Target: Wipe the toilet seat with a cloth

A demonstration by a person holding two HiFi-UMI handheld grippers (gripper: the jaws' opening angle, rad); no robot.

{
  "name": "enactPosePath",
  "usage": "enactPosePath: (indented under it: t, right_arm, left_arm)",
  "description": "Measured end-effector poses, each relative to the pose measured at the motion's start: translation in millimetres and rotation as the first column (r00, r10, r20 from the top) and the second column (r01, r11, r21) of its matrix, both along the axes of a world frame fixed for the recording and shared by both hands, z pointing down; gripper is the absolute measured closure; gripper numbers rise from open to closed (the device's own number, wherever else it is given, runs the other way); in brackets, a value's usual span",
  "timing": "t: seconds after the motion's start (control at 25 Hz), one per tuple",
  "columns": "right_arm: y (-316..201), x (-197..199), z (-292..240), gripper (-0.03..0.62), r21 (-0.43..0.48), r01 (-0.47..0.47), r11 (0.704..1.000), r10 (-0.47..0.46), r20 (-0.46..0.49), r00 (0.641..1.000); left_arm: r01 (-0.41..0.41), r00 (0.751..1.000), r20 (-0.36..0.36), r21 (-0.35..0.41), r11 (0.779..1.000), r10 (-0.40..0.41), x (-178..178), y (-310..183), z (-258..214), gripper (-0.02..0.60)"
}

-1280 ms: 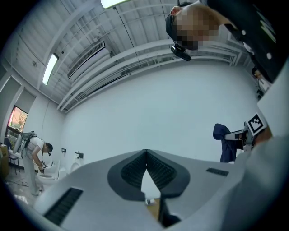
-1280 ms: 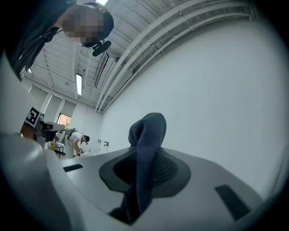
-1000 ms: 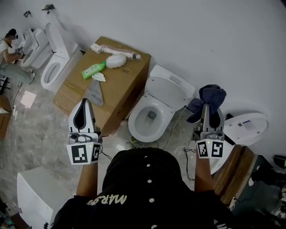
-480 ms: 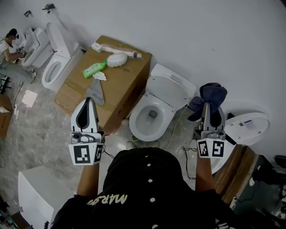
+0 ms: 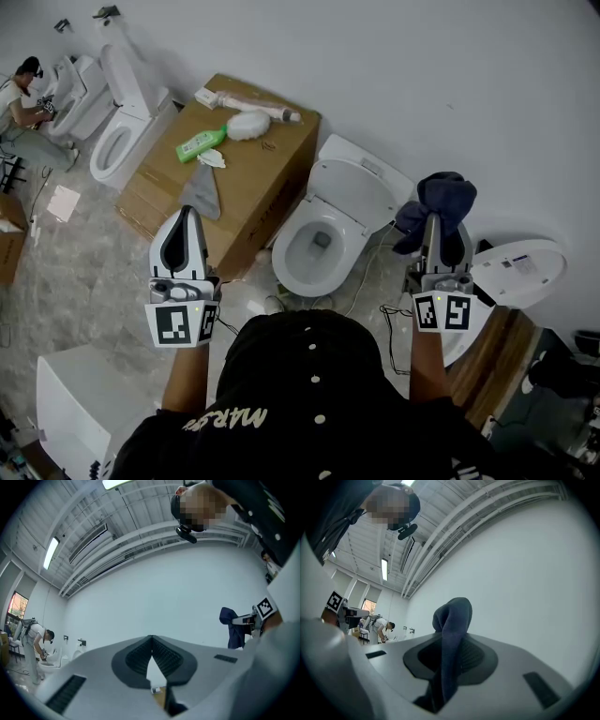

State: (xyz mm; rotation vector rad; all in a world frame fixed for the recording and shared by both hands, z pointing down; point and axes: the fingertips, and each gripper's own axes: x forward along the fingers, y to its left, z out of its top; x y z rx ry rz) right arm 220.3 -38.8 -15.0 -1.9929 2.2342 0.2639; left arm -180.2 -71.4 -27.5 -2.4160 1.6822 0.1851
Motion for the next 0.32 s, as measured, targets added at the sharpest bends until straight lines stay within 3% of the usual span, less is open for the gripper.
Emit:
enactPosePath:
  t: [0.32]
  right_arm:
    - [-2.1, -3.3, 5.4, 0.525, -0.013, 0.012, 1.0, -0.012, -0.001, 1.0]
  left_arm:
    - [0.005, 1.0, 0.002, -0.006, 1.0, -0.005, -0.6, 4.0, 3.3, 0.571]
